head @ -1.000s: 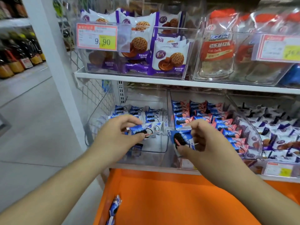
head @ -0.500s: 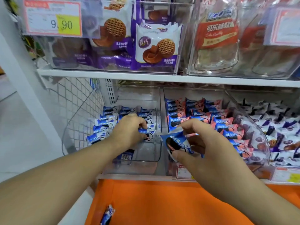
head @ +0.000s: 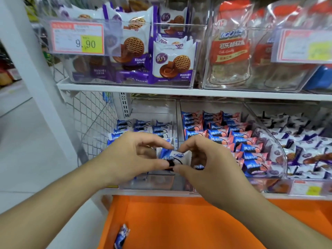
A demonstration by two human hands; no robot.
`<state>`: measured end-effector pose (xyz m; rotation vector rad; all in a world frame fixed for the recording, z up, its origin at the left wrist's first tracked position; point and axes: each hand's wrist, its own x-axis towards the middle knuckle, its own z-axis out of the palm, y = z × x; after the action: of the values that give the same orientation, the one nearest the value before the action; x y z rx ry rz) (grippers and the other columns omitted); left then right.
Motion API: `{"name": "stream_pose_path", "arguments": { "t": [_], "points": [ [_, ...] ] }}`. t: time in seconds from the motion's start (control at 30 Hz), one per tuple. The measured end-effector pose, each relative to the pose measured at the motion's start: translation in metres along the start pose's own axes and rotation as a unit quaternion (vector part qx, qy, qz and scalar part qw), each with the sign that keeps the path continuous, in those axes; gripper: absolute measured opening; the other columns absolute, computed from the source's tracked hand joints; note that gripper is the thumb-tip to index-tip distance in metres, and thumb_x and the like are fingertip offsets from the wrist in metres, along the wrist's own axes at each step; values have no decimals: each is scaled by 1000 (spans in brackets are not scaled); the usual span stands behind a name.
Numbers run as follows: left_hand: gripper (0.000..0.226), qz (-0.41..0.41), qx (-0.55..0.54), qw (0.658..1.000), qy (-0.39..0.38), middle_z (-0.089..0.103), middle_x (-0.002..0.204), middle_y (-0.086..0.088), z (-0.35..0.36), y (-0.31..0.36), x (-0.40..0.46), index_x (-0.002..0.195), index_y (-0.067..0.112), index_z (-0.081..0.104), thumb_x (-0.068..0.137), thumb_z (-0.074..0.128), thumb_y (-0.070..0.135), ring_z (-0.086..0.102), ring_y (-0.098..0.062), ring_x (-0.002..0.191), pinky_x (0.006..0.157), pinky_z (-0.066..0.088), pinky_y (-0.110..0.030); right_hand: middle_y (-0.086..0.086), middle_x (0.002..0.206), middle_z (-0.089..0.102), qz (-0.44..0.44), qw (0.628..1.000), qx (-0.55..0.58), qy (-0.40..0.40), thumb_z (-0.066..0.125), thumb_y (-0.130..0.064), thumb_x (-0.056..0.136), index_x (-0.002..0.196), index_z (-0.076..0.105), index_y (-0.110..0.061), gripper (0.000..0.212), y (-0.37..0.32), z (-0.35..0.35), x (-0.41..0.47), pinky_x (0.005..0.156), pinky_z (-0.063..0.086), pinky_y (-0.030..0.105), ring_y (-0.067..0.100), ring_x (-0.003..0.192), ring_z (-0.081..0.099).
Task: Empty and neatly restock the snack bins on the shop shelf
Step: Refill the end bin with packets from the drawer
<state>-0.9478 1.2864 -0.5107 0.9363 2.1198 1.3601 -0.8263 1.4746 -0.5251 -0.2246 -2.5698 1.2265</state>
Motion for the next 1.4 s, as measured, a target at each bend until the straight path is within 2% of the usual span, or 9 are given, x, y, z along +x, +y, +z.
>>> {"name": "stream_pose_path", "arguments": {
  "t": [0.13, 0.3, 0.5, 0.6, 0.73, 0.87, 0.97, 1.2, 1.4],
  "points": [
    [29, -23, 84, 995, 43, 74, 81, -16, -16, -18, 8, 103, 42, 75, 77, 88, 36, 65, -38, 67, 69, 58, -46, -37, 112, 59, -13, 999, -26, -13, 81, -39, 89, 122, 59, -46, 40, -1, 4, 1, 88, 46, 11, -10, 107, 57],
    [25, -59, 221, 965, 128, 71, 77, 8, -19, -54, 45, 92, 40, 75, 74, 93, 40, 59, -3, 56, 58, 46, -21, -25, 147, 44, -90, 978, -184, -34, 69, -29, 98, 147, 50, -34, 52, 12, 6, 7, 104, 9, -5, -14, 135, 25],
    [24, -33, 311, 946, 86, 69, 95, 13, 7, -81, 87, 89, 30, 70, 78, 90, 23, 63, -4, 87, 75, 51, -21, -21, 143, 46, -115, 976, -182, -31, 70, -33, 96, 143, 53, -29, 49, 20, 10, 10, 107, 12, -2, -10, 134, 29],
    [27, -22, 327, 943, 62, 64, 88, 14, 10, -88, 90, 92, 26, 67, 78, 91, 25, 58, 2, 79, 65, 40, -11, -22, 146, 45, -114, 976, -181, -34, 69, -35, 97, 144, 52, -30, 50, 24, 10, 11, 109, 14, 0, -7, 139, 29],
    [41, -47, 282, 955, 79, 68, 89, 11, 0, -84, 80, 97, 29, 66, 70, 96, 34, 67, -6, 78, 72, 57, -27, -19, 145, 48, -114, 977, -178, -38, 69, -35, 97, 143, 54, -27, 49, 26, 8, 9, 112, 16, 2, -1, 142, 34],
    [30, -32, 252, 967, 40, 74, 83, 11, -26, -80, 62, 84, 25, 70, 69, 97, 23, 69, -2, 74, 71, 56, -20, -19, 143, 49, -107, 978, -178, -37, 68, -35, 97, 142, 55, -27, 47, 27, 6, 7, 109, 14, -2, -1, 141, 35],
    [24, -46, 324, 943, -56, 73, 84, 22, -37, -86, 51, 90, 31, 77, 72, 94, 31, 68, 5, 78, 71, 54, -15, -20, 142, 49, -102, 977, -181, -36, 67, -37, 97, 142, 54, -29, 47, 27, 6, 7, 108, 14, -2, -1, 141, 35],
    [47, -34, 413, 899, -140, 73, 101, 26, -38, -91, 59, 113, 40, 75, 69, 90, 47, 67, 5, 91, 81, 55, -17, -24, 138, 51, -97, 977, -187, -31, 67, -37, 95, 137, 57, -30, 43, 26, 9, 10, 107, 17, -2, -3, 137, 39],
    [39, -31, 402, 906, -126, 71, 105, 22, -47, -98, 65, 112, 36, 73, 77, 89, 34, 65, 3, 93, 84, 54, -16, -24, 137, 52, -96, 977, -186, -29, 70, -33, 95, 135, 59, -30, 42, 27, 11, 11, 107, 17, -2, -4, 135, 40]
  ]
}}
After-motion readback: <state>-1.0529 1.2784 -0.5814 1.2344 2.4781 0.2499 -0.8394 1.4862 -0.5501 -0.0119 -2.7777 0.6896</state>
